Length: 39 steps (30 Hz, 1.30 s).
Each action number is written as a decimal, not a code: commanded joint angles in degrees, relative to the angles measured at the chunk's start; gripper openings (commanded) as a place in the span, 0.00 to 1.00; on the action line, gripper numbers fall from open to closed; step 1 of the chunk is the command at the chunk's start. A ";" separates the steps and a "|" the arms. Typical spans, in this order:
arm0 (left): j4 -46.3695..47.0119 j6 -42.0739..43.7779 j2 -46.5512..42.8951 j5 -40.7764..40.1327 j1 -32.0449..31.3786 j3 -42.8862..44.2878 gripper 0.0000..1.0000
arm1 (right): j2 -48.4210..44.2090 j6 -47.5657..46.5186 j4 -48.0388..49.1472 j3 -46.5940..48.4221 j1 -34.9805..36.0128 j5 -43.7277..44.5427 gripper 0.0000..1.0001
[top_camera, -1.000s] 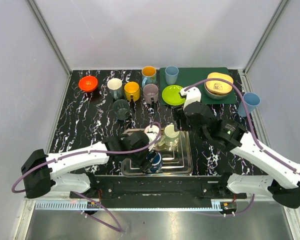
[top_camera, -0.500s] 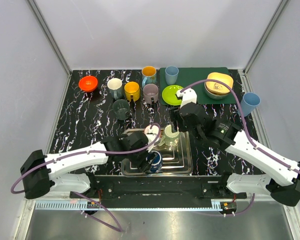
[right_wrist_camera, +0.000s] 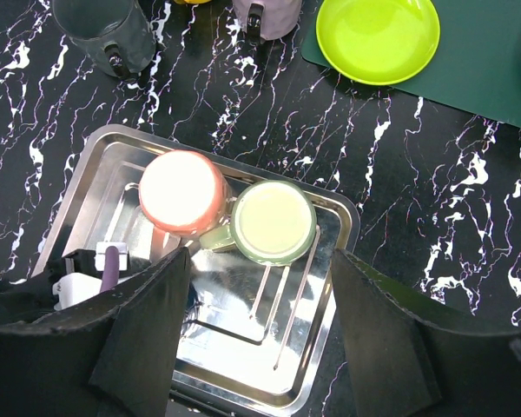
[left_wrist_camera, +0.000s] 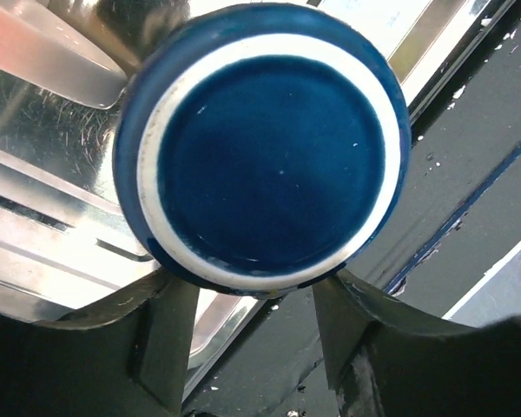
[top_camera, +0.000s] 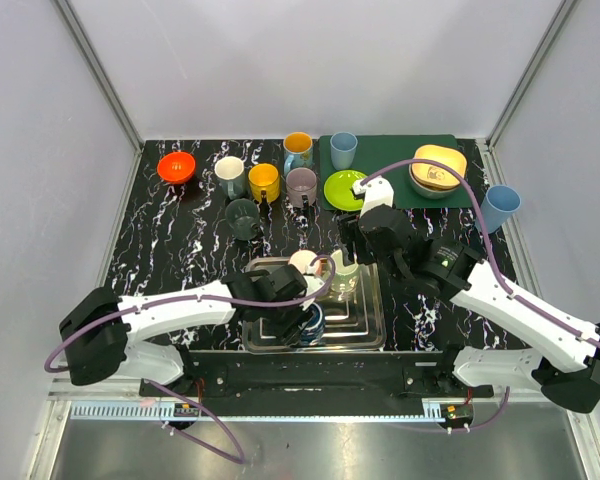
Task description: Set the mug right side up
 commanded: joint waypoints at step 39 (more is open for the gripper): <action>32.24 -18.18 -47.62 -11.39 0.19 1.06 0.00 | -20.10 15.16 23.20 -10.66 0.04 -34.53 0.77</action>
